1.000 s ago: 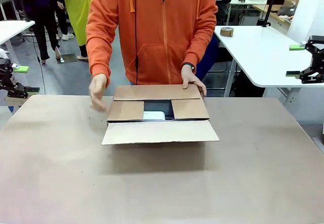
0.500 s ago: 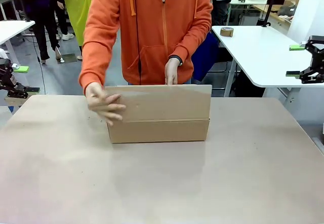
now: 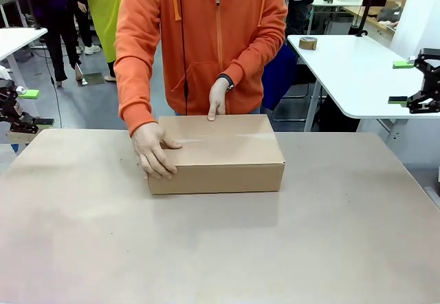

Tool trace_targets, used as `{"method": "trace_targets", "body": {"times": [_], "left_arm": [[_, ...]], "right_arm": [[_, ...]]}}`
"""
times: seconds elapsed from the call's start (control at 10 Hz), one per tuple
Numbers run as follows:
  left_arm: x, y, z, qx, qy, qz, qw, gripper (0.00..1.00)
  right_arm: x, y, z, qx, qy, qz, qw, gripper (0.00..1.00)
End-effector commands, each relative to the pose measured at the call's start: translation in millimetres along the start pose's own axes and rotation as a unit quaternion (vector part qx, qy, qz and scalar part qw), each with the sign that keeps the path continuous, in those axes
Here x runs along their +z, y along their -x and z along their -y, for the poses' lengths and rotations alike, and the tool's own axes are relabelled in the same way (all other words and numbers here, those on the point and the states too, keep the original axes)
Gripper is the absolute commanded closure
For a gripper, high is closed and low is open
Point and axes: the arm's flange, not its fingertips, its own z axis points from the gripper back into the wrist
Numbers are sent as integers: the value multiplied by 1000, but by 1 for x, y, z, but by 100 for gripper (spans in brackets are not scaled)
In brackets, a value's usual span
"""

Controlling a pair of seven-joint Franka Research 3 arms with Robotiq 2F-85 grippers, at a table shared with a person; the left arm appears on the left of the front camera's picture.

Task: Pack the gift set into the box.
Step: Press and hold the closed box until the human finishes sealing it.

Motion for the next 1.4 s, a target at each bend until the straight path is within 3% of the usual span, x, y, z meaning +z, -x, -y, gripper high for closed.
{"method": "trace_targets", "body": {"times": [0.0,0.9,1.0,1.1,1.2,1.3], "left_arm": [[-1,5,2,-11,-8,-4,1000,0],[0,0,0,0,0,0,1000,0],[-28,3,22,-110,-24,-52,992,0],[-70,-3,42,-204,-61,-69,975,0],[-117,-3,59,-265,-75,-85,957,0],[-169,9,72,-324,-89,-92,937,0]], "right_arm": [[1,-1,-2,2,-1,-5,1000,0],[0,0,0,0,0,0,1000,0],[-36,-4,-10,80,-13,-81,993,0],[-85,-9,-18,145,-100,-169,970,0],[-139,-3,-18,188,-105,-206,955,0],[-192,23,-18,230,-117,-266,929,0]]}}
